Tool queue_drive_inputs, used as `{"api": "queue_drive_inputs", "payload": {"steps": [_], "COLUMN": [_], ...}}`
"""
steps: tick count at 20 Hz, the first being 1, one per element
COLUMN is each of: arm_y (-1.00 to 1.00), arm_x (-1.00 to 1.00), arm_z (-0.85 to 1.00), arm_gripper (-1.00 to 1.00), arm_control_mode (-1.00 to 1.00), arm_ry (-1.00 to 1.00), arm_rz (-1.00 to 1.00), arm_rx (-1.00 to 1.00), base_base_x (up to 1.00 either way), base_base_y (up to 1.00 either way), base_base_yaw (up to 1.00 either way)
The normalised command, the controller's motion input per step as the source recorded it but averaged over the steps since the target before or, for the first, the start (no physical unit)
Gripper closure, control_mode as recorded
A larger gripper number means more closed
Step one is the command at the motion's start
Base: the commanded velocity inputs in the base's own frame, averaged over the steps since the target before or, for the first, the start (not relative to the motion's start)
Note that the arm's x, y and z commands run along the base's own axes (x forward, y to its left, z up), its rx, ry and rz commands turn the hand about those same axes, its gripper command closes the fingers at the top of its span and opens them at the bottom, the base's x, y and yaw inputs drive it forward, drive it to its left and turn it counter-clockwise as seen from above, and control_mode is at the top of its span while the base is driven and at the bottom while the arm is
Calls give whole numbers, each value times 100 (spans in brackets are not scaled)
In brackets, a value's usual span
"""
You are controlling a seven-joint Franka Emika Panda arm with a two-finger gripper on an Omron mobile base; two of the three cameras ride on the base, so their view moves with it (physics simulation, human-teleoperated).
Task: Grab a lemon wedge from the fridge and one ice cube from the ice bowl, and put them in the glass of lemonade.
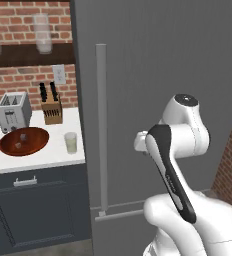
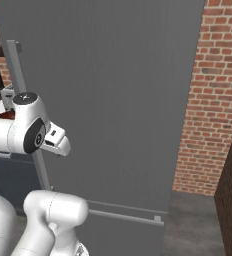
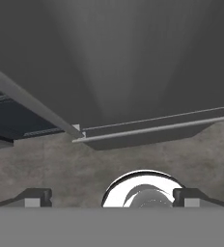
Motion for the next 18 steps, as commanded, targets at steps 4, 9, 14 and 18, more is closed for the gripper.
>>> {"api": "queue_drive_inputs", "payload": {"steps": [4, 9, 14, 18], "arm_y": [0, 0, 0, 0], "arm_x": [0, 0, 0, 0], "arm_z": [0, 0, 0, 0], "arm_gripper": [-100, -100, -100, -100], "arm_control_mode": [100, 100, 100, 100], "arm_ry": [0, 0, 0, 0], "arm_rz": [0, 0, 0, 0], "arm_rx": [0, 0, 0, 0], "base_base_x": [-28, -14, -8, -4], "base_base_y": [29, 53, 60, 98], "base_base_yaw": [0, 0, -2, -2]}}
